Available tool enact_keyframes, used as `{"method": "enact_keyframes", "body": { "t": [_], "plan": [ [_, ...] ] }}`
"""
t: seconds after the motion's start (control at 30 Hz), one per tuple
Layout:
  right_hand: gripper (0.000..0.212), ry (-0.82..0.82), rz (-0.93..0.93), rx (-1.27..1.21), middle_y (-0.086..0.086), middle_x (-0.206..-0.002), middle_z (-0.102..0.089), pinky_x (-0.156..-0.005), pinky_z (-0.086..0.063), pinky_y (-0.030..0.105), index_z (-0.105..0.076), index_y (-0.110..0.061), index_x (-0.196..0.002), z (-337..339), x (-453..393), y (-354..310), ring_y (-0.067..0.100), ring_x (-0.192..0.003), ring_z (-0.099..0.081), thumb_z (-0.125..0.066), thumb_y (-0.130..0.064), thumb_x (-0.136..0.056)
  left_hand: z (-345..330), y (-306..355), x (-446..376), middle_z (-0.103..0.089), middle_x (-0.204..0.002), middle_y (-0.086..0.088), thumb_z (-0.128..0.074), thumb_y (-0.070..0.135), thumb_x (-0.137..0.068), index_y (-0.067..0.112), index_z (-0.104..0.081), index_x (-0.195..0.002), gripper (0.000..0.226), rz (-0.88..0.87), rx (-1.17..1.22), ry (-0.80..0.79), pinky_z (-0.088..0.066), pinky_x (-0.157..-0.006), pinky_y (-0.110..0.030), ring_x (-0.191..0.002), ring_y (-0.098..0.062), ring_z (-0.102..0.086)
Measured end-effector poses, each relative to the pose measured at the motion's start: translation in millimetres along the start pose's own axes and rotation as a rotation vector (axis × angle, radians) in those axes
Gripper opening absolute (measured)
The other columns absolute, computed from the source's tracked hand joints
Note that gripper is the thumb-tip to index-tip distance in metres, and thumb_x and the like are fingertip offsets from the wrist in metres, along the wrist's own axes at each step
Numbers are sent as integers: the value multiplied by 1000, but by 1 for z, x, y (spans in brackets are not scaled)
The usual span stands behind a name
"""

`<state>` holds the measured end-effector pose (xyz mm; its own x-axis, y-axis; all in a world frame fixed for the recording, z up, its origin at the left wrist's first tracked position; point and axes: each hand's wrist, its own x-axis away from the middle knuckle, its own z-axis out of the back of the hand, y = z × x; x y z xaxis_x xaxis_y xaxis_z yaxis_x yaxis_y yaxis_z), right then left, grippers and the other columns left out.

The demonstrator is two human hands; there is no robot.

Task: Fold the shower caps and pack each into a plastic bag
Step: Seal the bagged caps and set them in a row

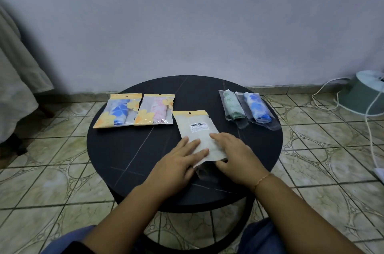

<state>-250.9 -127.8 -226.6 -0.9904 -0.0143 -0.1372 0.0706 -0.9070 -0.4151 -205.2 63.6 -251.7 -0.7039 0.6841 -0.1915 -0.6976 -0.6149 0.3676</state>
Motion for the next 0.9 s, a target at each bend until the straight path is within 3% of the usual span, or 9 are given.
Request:
{"method": "enact_keyframes", "body": {
  "t": [0.13, 0.27, 0.33, 0.4, 0.47, 0.53, 0.67, 0.8, 0.9],
  "plan": [
    [51, 127, 46, 188, -8, -127, -48, -87, -39, 33, -47, -34, -133, -8, -3, -2, 19, -111, -48, -56, -26, -83, 5, -1, -1, -5, -149, 28, -43, 24, -100, 48, -32, -139, 47, -36, 41, -106, -16, -109, -16, -140, 5, 9],
    [44, 262, 110, 256, -5, -85, -63, -59, -35, 27, -71, -28, -94, -16, -5, -3, 21, -72, -61, -80, -20, -52, 8, -4, -3, -15, -147, 31, -46, 25, -99, 50, -40, -133, 43, 9, 180, -123, -15, -110, -15, -142, 6, 0],
    [46, 300, 115, 291, -4, -81, -63, -55, -35, 27, -72, -27, -88, -18, -5, -4, 20, -67, -60, -83, -20, -44, 9, -5, -4, -18, -146, 31, -48, 24, -98, 50, -43, -131, 41, 25, 213, -127, -13, -112, -16, -141, 7, -3],
    [42, 275, 116, 268, -2, -87, -63, -58, -40, 30, -72, -27, -94, -18, -5, -5, 23, -73, -61, -79, -21, -53, 10, -6, -5, -20, -147, 30, -48, 23, -98, 55, -42, -126, 43, 33, 223, -131, -14, -115, -20, -141, 7, -5],
    [43, 176, 73, 197, -4, -111, -58, -80, -43, 35, -65, -31, -115, -14, -8, -3, 22, -99, -56, -66, -21, -74, 11, -8, -4, -22, -148, 29, -48, 23, -98, 58, -38, -124, 44, 37, 223, -123, -14, -115, -20, -141, 7, -6],
    [48, 39, 9, -60, -9, -127, -48, -100, -36, 32, -56, -32, -128, -6, -6, 3, 14, -118, -45, -55, -22, -82, 12, -10, -2, -21, -148, 29, -47, 25, -99, 56, -31, -128, 46, 37, 219, -112, -13, -116, -21, -141, 7, -5],
    [53, 102, -78, -526, -9, -119, -53, -85, -35, 1, -59, -32, -116, 14, 0, 20, 6, -111, -50, -46, 7, -83, 13, -13, 0, -17, -147, 30, -49, 25, -98, 53, -31, -130, 46, 12, 203, -79, -12, -116, -19, -141, 6, -4],
    [59, 13, -175, -634, -7, -115, -62, -80, -42, 5, -61, -36, -105, 22, 7, 43, 5, -109, -54, -38, 14, -84, 11, -16, 4, -32, -138, 27, -55, 16, -94, 43, -53, -127, 43, -4, 203, 71, -19, -102, -3, -130, 8, -27],
    [52, -8, -96, -448, -12, -118, -57, -92, -38, 5, -56, -38, -114, 21, 14, 47, 4, -115, -51, -52, 6, -87, 9, -18, 6, -46, -118, 23, -60, 12, -91, 39, -61, -122, 41, -5, 264, 182, -33, -94, -6, -114, 5, -43]
  ]
}}
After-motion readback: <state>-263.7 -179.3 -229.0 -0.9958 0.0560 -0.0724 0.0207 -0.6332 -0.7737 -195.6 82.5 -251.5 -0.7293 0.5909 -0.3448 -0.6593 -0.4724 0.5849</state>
